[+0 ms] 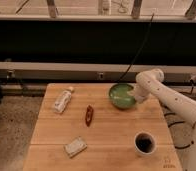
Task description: Pick up the ceramic bowl
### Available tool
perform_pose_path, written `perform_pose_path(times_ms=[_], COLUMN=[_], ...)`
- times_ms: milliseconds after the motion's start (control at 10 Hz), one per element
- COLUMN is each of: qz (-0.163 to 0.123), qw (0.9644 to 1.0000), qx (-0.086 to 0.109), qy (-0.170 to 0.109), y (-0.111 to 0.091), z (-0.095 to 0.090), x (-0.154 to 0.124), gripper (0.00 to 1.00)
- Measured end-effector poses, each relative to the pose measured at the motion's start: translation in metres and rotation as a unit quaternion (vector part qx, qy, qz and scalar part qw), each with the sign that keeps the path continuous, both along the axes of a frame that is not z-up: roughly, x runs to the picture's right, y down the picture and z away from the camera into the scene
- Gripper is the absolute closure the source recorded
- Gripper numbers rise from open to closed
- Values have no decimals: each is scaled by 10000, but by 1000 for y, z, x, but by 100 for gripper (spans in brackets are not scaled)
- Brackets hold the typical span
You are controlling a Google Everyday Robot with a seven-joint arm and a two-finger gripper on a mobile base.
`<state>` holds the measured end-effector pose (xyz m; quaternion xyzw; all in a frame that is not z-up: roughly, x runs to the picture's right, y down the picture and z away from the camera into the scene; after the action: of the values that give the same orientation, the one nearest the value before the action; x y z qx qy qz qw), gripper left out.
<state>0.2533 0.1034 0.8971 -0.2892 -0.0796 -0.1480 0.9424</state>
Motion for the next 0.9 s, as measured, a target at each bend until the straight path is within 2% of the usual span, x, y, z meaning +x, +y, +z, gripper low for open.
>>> perform_pose_path(times_ms=[300, 600, 700, 900], qz=[-121, -196, -213, -211], qw=[9997, 9992, 9991, 9990], qx=[-202, -341, -378, -402], qy=[18, 8, 12, 10], y=[5, 10, 11, 12], z=[6, 11, 12, 13], x=[1, 0, 1, 1], gripper=[22, 47, 62, 80])
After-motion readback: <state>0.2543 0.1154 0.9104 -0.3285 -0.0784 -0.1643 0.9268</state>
